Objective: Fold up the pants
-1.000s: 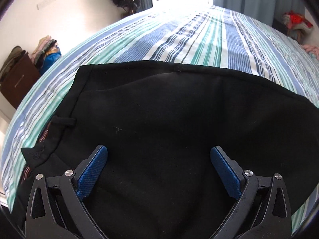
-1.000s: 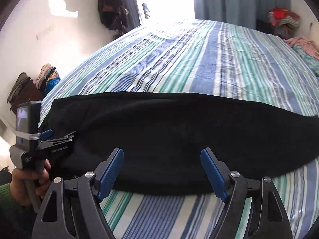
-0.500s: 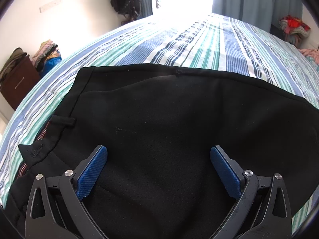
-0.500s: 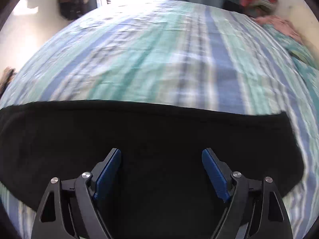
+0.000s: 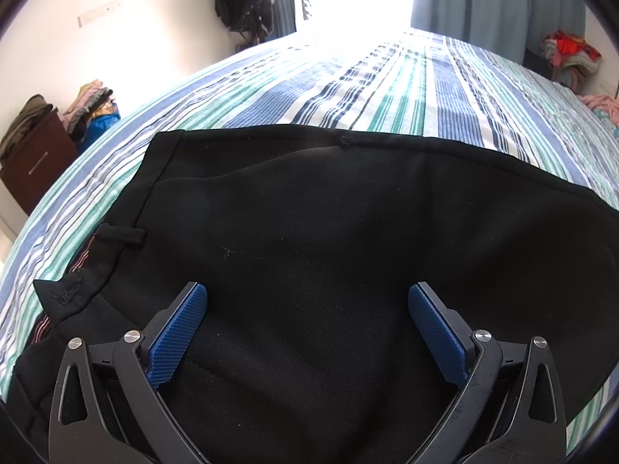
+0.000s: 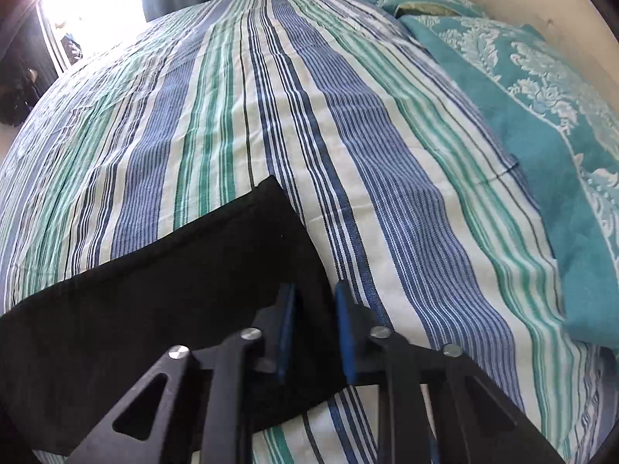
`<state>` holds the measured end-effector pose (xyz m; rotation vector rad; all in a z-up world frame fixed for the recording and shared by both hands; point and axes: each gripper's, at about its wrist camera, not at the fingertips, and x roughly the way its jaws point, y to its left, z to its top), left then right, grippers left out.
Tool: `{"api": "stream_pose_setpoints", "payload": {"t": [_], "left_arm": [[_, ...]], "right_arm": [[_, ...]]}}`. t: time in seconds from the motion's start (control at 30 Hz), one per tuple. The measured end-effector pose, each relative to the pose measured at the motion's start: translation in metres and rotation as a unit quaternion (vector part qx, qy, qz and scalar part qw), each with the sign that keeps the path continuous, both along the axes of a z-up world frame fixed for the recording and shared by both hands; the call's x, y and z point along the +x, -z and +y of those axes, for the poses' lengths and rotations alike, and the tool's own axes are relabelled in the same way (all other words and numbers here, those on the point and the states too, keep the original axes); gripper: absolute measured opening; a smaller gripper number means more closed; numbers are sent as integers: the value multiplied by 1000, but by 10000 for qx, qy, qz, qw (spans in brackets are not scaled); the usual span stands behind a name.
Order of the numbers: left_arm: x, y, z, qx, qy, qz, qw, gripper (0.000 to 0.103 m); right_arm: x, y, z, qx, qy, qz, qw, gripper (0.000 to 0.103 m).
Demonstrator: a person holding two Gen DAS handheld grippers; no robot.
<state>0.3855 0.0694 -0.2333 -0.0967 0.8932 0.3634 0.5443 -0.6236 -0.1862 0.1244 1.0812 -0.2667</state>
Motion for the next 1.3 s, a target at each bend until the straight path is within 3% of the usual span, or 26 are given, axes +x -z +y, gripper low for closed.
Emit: {"api": "stream_pose_setpoints", "payload": {"t": [0.17,0.33,0.47,0.57,0.6,0.63,0.7,0.8,0.87,0.93,1.03,1.1,1.17,1.3], "left_arm": [[2,0,-2,80,-7,72,9999,103],[4,-2,-6,236,-17,163,9996,102],[6,-4,-11,422,-46,244,9988,102],[10,-7,-13,461,-120,405,9980,103],[12,-10,-13,457,-127,537,9974,103],[13,-13,-13,422,-78,691,9967,102],[12,-21,-14,178,143,1012,9946,102],[-14,-36,-17,-137,395,946,9946,102],[-39,-44,-21,-160,558,809,9950,102],[-65,-51,-25,-133,675,684,9953,102],[-97,-51,-28,-145,854,727,9936,102],[-114,-50,-30,-158,938,729,9928,102],[-125,-50,-32,-145,1029,732,9919,102],[-134,-45,-34,-23,1110,792,9907,102]], "right_arm": [[-59,-51,26,-42,-103,-949,9954,6],[-172,-89,55,20,-195,-1687,9855,4],[-278,-77,73,125,256,-1826,9828,4],[-332,-38,78,84,760,-1423,9869,5],[-346,-26,77,17,893,-1253,9881,10],[-357,-17,78,-60,961,-1070,9896,24],[-376,-14,78,-124,1128,-881,9896,44],[-398,-30,75,-527,1350,-946,9849,49],[-414,-43,76,-464,1462,-1081,9822,51],[-428,-55,86,-28,1404,-1266,9820,51],[-433,-56,106,1224,1045,-1595,9740,54],[-431,-41,111,2338,1073,-1749,9504,54],[-426,-22,112,3111,1267,-1886,9228,54],[-415,7,115,3519,1657,-1807,9034,53]]}}
